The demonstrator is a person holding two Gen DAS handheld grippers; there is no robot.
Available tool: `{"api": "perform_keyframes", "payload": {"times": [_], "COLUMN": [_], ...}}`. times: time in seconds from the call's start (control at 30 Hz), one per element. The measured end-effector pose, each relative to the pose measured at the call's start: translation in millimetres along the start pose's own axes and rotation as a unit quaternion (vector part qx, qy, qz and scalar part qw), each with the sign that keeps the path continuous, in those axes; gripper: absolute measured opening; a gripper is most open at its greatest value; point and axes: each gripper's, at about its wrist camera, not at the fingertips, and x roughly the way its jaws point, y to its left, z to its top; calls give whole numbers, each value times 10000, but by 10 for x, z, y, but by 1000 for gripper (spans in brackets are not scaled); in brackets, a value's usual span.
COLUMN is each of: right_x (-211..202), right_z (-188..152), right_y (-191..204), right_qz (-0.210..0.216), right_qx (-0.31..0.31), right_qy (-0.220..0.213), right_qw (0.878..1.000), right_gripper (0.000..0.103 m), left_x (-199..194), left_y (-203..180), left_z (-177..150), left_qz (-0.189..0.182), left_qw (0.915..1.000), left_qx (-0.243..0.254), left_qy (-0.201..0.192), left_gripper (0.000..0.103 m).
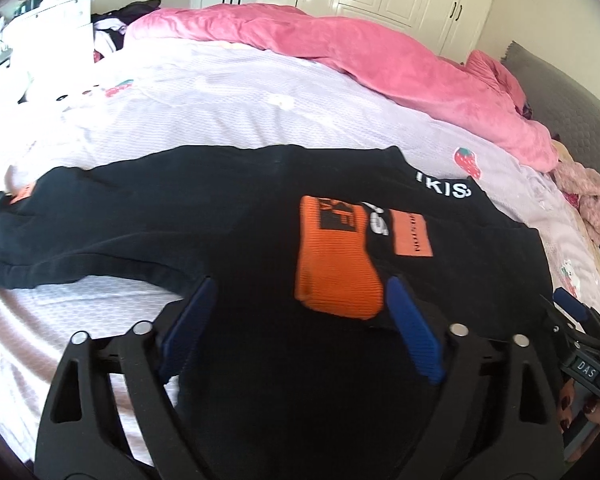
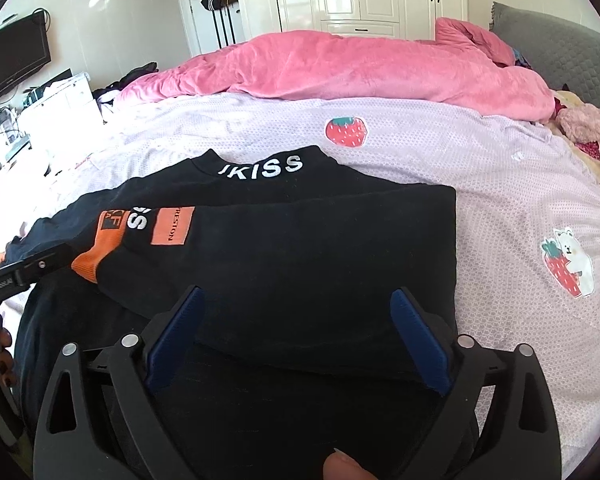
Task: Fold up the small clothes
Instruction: 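Open the left tool and withdraw it from the socks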
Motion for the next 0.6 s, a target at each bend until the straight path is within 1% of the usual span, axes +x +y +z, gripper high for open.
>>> {"api": "perform_keyframes", "payload": {"times": [0.07, 0.1, 0.17, 0.33, 0.4, 0.6], "right_x": [-32, -45, -84, -169, -198, -239], "right_z": [-2, -2, 1, 15, 20, 36], "right_y": [14, 23, 46, 145, 203, 448], "right_qz": [1, 6, 30, 34, 42, 117], "right_qx": [23, 34, 50, -3, -30, -174], "right_qy": [-54, -71, -144, -286, -319, -361], "right_qw": [10000, 10000, 9999, 9996, 9995, 9991], "right_gripper": [96, 96, 96, 97, 98, 98], "left_x": [-54, -86, -156, -238, -274, -365], "left_y": [94, 137, 233, 412, 512, 794], "left_z": [16, 22, 25, 12, 18, 43], "left_qz": [101, 145, 201, 278, 359, 428], "left_qw": [9999, 9999, 9997, 9995, 9991, 9976], "left_qx": [-14, -31, -74, -108, -181, -490], "left_qy": [-13, -49, -121, -100, -128, -241], "left_gripper": [93, 93, 93, 93, 93, 93]}}
